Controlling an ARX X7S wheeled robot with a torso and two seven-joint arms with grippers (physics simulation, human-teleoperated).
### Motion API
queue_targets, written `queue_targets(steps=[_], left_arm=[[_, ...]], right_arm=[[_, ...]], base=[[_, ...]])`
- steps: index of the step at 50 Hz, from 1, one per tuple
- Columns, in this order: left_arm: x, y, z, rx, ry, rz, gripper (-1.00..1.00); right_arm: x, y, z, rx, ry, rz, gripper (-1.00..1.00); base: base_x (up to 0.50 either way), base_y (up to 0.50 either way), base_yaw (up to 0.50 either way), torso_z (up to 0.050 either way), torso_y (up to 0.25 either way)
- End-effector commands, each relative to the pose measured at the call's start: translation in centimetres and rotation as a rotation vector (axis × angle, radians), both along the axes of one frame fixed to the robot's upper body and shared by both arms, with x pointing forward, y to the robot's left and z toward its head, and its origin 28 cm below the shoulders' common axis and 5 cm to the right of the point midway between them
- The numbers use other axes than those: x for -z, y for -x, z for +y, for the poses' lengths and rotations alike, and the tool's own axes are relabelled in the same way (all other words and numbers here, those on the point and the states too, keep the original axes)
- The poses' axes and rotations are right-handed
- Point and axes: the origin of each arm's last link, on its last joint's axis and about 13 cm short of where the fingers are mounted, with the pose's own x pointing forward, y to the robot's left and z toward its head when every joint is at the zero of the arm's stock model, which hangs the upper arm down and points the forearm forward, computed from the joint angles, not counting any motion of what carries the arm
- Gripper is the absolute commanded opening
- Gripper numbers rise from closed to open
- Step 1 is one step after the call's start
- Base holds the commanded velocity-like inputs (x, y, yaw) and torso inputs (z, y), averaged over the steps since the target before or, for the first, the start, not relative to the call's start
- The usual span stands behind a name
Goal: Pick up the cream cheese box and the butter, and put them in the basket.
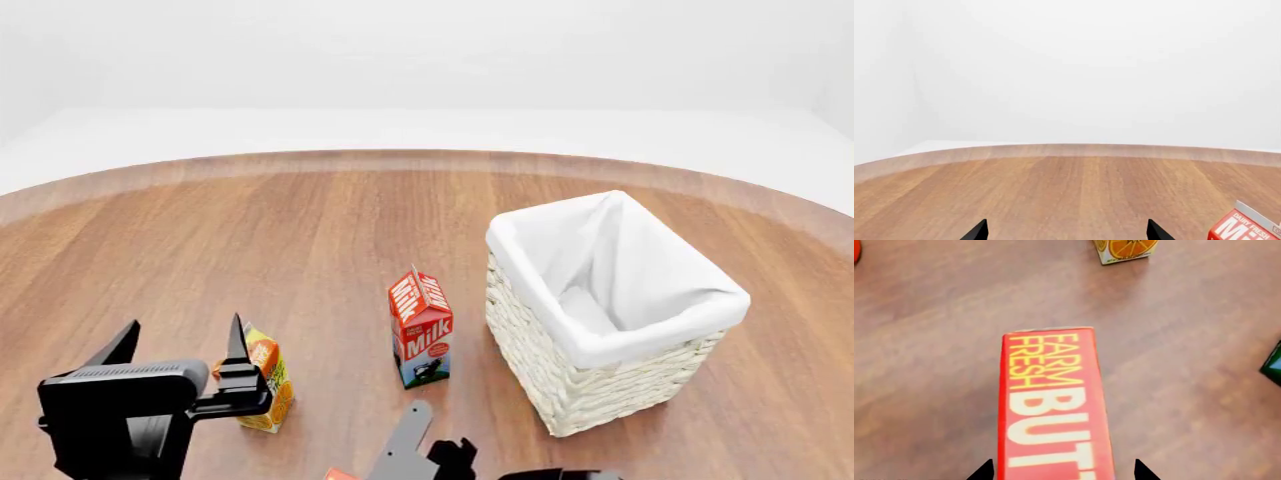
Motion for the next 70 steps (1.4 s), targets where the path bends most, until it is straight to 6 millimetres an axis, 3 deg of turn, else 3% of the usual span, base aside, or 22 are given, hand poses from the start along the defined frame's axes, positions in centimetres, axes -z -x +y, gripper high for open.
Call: queue_targets(steps=[1, 45, 46, 70], left_arm=[[0.0, 0.0, 0.0, 0.0, 0.001, 0.0, 1.0], [-0.1, 0.1, 0.0, -0.001, 0.003, 0.0, 1.0], [-0.1, 0.2, 0.0, 0.0, 0.003, 0.0, 1.0], [0.0, 0.0, 0.0, 0.001, 0.003, 0.001, 1.0]], right_arm=[[0.2, 0.2, 0.2, -0.01, 0.004, 0.006, 1.0], [2.5, 0.1, 0.0, 0.008, 0.036, 0.041, 1.0], [2.5, 0.1, 0.0, 0.01, 0.037, 0.026, -1.0], [-1.4, 0.4, -0.8, 0.068, -0.022, -0.079, -1.0]], base=[[0.0, 0.0, 0.0, 0.0, 0.0], [0.0, 0.0, 0.0, 0.0, 0.0], [0.0, 0.0, 0.0, 0.0, 0.0], [0.0, 0.0, 0.0, 0.0, 0.0]])
